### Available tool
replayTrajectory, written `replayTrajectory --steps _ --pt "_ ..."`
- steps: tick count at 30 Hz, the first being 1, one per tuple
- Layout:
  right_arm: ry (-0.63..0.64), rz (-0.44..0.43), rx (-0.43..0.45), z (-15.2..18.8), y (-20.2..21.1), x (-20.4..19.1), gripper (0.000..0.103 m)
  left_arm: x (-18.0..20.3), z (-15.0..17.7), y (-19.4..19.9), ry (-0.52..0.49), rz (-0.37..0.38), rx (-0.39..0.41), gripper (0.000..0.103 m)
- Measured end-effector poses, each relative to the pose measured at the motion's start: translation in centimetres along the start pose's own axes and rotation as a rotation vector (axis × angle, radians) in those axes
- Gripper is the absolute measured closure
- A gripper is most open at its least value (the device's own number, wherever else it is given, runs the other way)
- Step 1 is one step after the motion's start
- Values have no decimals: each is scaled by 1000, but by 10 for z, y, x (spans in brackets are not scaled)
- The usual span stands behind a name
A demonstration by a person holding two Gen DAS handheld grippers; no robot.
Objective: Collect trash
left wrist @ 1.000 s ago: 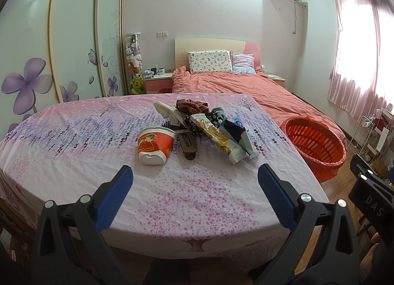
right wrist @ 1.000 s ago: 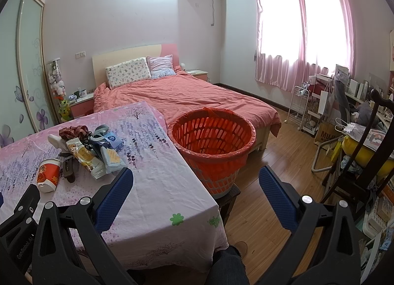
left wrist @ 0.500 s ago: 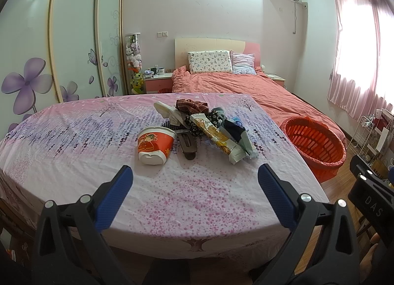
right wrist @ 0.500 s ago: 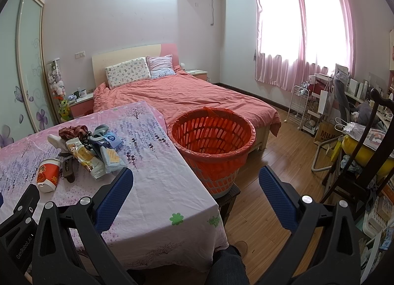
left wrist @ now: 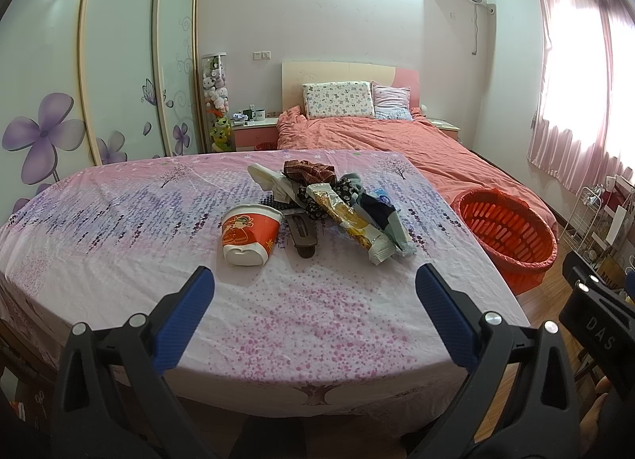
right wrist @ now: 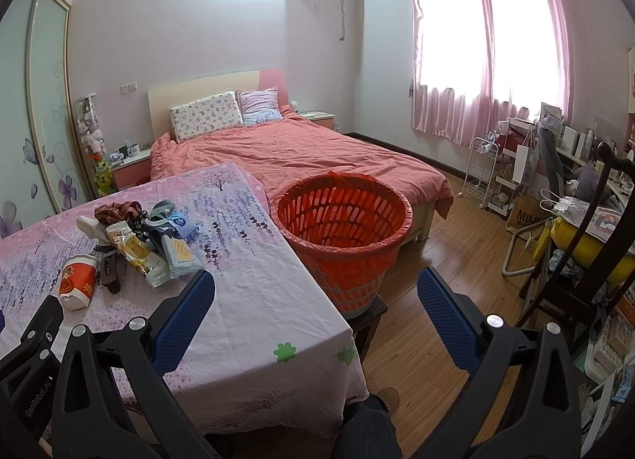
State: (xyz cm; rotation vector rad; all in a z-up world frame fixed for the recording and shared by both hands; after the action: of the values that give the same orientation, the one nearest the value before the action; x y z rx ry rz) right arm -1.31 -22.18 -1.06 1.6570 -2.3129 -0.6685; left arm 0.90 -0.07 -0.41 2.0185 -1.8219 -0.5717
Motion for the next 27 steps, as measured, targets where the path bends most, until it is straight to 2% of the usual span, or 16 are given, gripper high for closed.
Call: replayTrajectory --steps 27 --pt "-1 1 -2 0 -2 -2 2 -1 0 0 -1 2 0 4"
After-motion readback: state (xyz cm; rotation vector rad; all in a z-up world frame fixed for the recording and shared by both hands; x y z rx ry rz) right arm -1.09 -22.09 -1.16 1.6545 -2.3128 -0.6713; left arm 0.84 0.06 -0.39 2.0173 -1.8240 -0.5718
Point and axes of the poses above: each gripper's, at about its wrist camera, not at the fingertips, and y roughly against the way its jaws point, x to its right, z to its underside, the point moved 1 cm from there along -y, roughly the way its jaws point, and after that the axes turned 6 degrees about -z, right-handed, at the moved point
